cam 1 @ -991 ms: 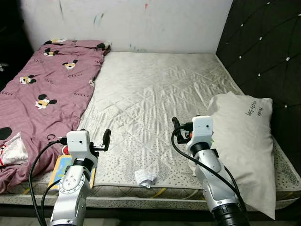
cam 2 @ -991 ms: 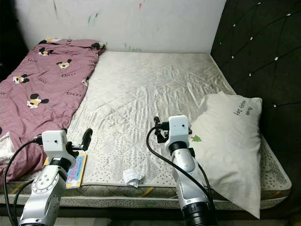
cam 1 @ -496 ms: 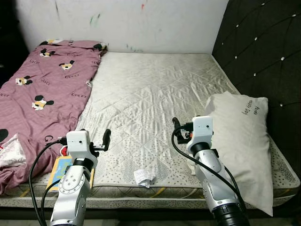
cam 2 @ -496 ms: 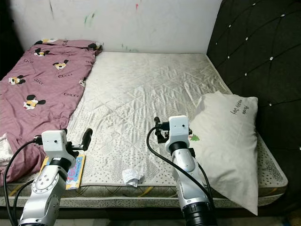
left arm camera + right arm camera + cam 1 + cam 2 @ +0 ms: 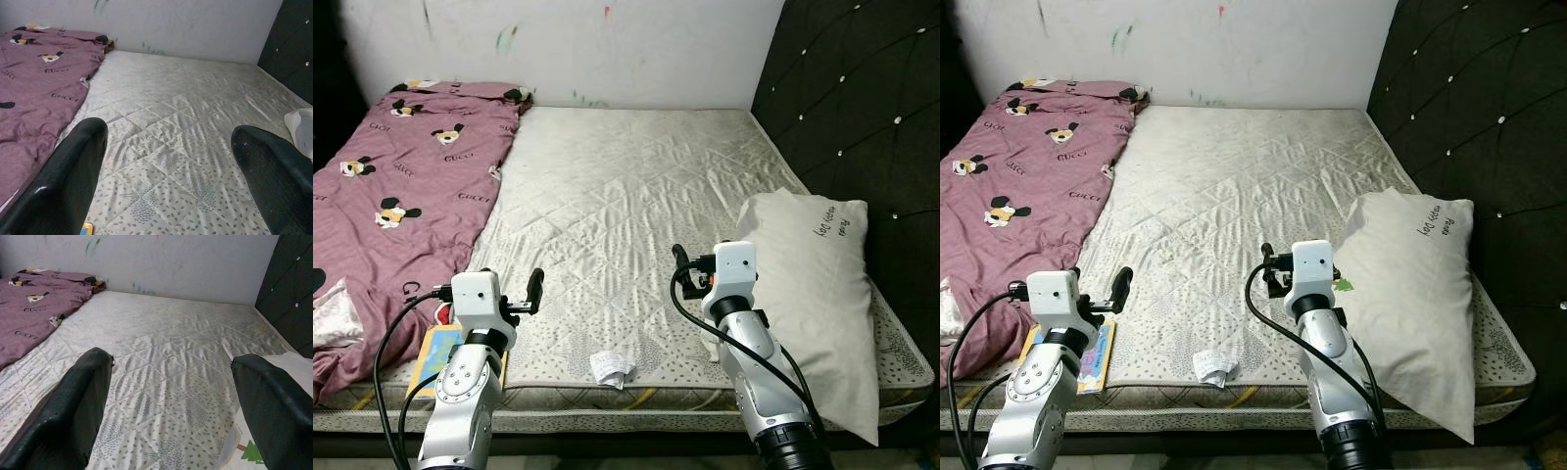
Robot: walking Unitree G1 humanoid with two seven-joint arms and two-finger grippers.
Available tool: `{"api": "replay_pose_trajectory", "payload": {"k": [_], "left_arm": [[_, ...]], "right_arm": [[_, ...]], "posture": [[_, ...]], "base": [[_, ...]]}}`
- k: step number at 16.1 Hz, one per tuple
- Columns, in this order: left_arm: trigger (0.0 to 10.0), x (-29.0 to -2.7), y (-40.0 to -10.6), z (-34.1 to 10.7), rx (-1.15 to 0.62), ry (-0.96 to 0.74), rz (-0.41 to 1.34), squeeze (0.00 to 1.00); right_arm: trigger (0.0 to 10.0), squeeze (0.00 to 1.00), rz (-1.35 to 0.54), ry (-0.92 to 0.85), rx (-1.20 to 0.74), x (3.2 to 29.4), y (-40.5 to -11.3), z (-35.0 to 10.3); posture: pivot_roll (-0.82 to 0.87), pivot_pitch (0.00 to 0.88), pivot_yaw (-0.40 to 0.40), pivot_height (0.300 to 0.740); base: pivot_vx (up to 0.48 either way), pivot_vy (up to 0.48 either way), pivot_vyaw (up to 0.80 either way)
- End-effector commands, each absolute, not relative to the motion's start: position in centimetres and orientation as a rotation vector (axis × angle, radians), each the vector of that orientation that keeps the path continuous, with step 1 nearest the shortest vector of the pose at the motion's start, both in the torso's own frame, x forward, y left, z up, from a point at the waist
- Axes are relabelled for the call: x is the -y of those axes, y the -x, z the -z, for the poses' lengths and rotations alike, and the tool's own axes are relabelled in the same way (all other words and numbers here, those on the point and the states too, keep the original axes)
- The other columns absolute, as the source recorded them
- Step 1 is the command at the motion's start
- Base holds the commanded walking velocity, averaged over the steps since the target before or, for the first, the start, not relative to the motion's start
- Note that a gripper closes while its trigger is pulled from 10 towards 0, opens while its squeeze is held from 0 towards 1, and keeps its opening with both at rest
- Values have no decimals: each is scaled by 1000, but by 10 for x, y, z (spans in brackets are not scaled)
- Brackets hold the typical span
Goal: Clean up the room
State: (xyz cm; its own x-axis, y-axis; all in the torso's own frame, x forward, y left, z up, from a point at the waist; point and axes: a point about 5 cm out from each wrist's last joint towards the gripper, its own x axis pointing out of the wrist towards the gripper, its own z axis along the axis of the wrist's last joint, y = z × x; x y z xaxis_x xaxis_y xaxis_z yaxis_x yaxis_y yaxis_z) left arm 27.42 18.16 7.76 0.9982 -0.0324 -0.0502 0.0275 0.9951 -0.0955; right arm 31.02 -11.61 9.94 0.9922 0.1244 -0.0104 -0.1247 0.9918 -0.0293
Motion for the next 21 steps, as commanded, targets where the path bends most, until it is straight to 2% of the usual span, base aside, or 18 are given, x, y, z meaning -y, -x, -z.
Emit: {"api": "replay_pose_trajectory", "payload": {"k": [1, 14, 15, 16, 17, 18, 21], "left_arm": [[10000, -182, -275, -77, -62, 89, 37, 0], [10000, -182, -275, -77, -62, 89, 37, 0], [10000, -182, -275, -77, -64, 91, 39, 0], [10000, -183, -254, -56, -114, -112, 206, 0], [10000, -189, -242, -46, -143, -189, 251, 0], [10000, -198, -241, -49, -142, -157, 189, 0], [10000, -205, -239, -58, -118, -136, 133, 0]], "right_arm": [[10000, 0, -115, 33, -3, 118, -311, -102], [10000, 0, -115, 33, -3, 118, -311, -102], [10000, 0, -113, 37, -7, 117, -311, -102], [10000, 0, -152, 120, -23, 114, -305, -80], [10000, 0, -132, 131, -33, 118, -299, -72], [10000, 0, -142, 62, -51, 120, -295, -73], [10000, 0, -184, 45, -35, 118, -290, -76]], "posture": [[36, 0, -43, 740], [36, 0, -43, 740], [0, 0, 0, 740], [99, 0, -19, 740], [90, 0, -12, 740], [88, 0, -11, 740], [98, 0, -23, 740]], "base": [[0, 0, 0], [0, 0, 0], [0, 0, 0], [0, 0, 0], [0, 0, 0], [0, 0, 0], [0, 0, 0]]}}
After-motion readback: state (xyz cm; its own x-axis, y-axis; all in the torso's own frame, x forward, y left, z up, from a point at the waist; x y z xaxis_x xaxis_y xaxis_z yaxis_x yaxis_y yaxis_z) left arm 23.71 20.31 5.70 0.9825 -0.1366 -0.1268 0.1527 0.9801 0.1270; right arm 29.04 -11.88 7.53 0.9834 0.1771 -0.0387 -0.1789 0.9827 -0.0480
